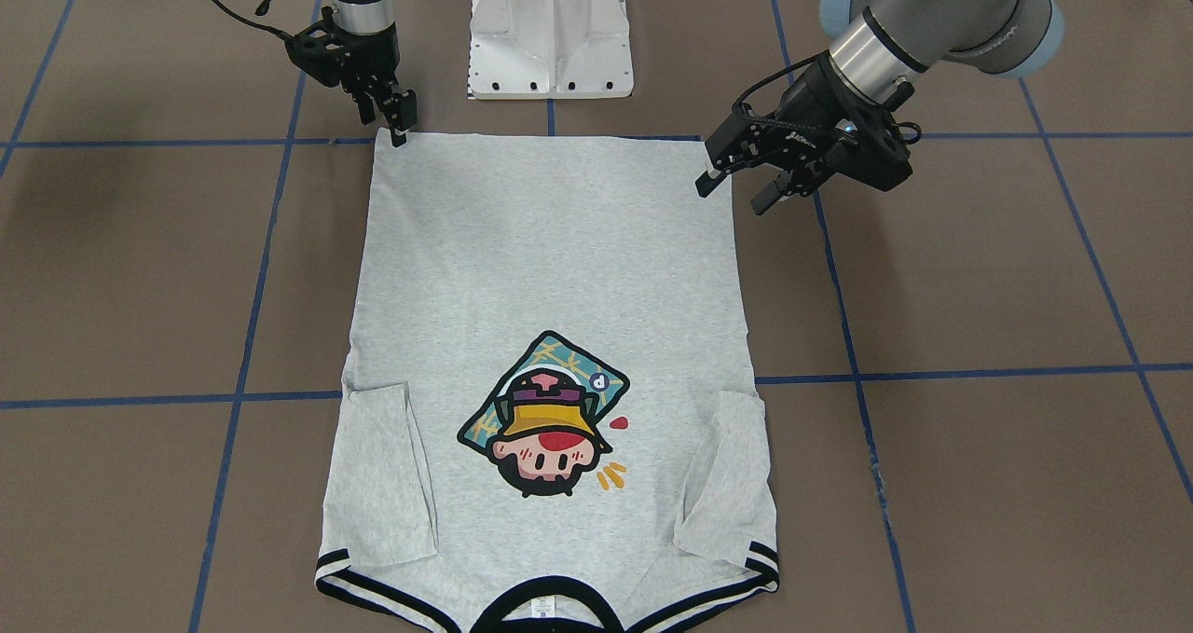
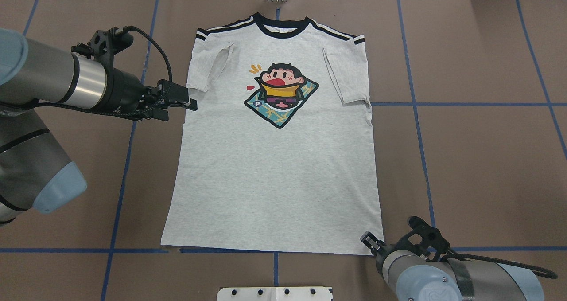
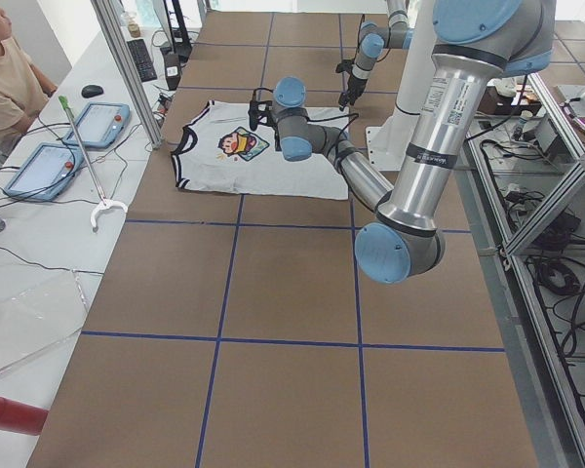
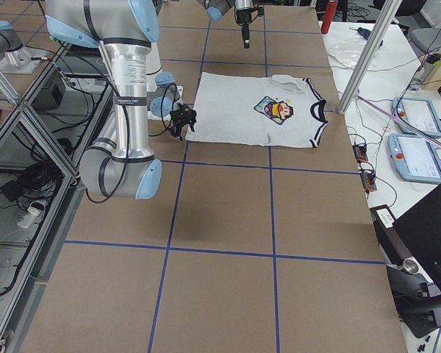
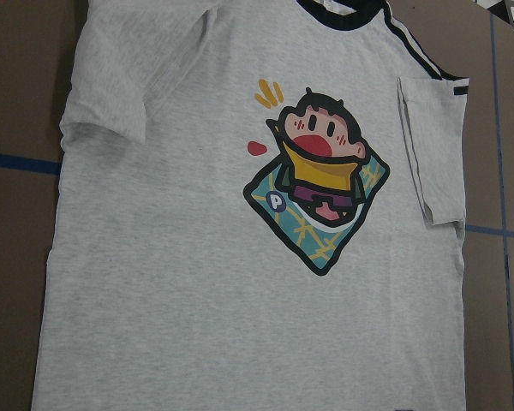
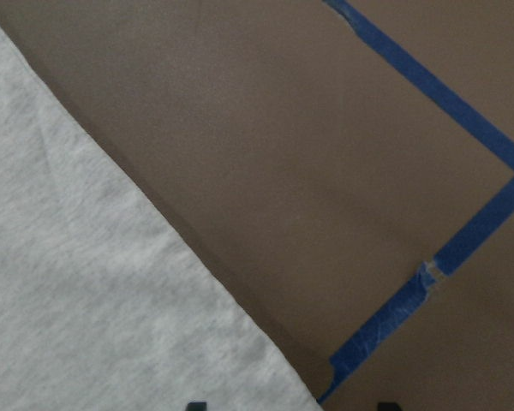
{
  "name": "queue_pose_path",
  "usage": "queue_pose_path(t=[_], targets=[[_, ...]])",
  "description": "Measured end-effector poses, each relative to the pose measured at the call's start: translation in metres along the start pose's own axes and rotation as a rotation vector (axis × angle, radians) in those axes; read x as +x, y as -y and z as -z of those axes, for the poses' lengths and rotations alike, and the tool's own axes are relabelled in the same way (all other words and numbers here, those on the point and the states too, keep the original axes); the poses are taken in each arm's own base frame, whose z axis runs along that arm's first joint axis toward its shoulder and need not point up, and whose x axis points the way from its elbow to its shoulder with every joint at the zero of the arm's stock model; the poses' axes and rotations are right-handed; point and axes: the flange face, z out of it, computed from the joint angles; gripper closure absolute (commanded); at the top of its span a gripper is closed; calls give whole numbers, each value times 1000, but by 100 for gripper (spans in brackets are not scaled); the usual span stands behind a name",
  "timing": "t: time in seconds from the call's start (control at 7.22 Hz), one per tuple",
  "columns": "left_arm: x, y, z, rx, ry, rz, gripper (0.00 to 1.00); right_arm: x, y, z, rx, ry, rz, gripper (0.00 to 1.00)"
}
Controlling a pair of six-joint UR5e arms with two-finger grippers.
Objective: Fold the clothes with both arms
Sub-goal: 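Lower the left gripper to the hem corner nearest the robot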
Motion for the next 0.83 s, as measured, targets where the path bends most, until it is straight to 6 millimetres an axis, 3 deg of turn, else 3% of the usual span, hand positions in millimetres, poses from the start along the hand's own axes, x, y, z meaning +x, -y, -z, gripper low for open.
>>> queue_pose_path(t=[0.28, 0.42, 0.55, 0.69, 0.83], targets=[[0, 0, -1, 0, 1, 0, 13, 1, 0, -1, 2, -2, 1, 33], [0, 1, -1, -1, 1, 0, 13, 1, 0, -2, 2, -3, 2, 39], [0, 1, -1, -1, 0, 0, 13, 2, 1, -2, 3, -4, 2, 51], [1, 1, -1, -1, 0, -1, 13, 2, 1, -2, 3, -5, 2, 85], [1, 0, -1, -1, -1, -1, 13, 2, 1, -2, 2, -5, 1, 100]])
